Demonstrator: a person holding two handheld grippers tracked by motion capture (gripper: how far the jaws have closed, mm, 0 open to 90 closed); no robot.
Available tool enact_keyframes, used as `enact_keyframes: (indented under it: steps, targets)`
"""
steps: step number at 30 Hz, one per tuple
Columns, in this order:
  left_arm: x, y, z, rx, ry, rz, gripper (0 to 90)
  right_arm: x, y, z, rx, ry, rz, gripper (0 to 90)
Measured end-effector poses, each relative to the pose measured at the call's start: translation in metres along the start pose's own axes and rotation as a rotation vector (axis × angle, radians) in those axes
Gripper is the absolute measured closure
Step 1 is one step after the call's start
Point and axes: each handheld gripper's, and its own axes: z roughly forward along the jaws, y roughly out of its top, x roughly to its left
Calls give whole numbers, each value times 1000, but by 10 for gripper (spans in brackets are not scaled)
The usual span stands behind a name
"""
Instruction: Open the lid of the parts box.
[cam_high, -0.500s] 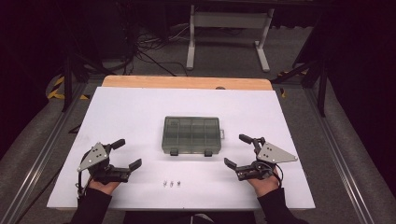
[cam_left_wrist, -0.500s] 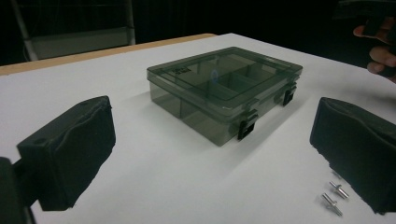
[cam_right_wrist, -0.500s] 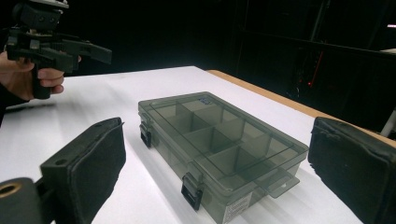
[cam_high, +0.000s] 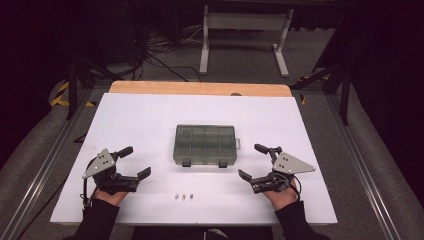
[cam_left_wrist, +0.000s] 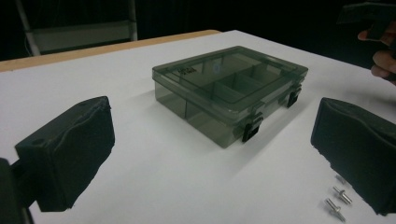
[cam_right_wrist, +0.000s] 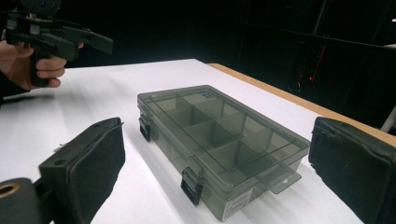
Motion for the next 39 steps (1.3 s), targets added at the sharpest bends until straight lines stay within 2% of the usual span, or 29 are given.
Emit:
enact_keyframes:
  steps: [2,5,9,12,16,22,25,28,31,37,39]
  targets:
    - [1,3,3,2,27,16,3,0,2,2,2,0,-3,42]
    - [1,8,5,14,8,22,12,-1,5,4,12,-7,-19,43]
    - [1,13,8,12,-8,32,23,-5,7,8,16,-8,6,43]
    - [3,16,14,-3,-24,22,24,-9,10,13,8,4,15,45]
    - [5,19,20,-2,-27,27,24,-12,15,17,14,8,-1,45]
    - [11,24,30,-8,-40,11,22,-20,17,24,46,8,43,28]
    - [12,26,36,12,-31,32,15,-19,20,32,72,7,39,0]
    - [12,26,40,7,-33,27,14,-18,23,34,69,6,32,0]
    - [14,27,42,14,-38,27,17,-22,26,38,54,21,53,0]
    - [17,30,51,36,-54,40,29,-26,23,42,83,8,61,21]
    - [19,33,57,36,-54,43,31,-30,22,44,111,10,56,40]
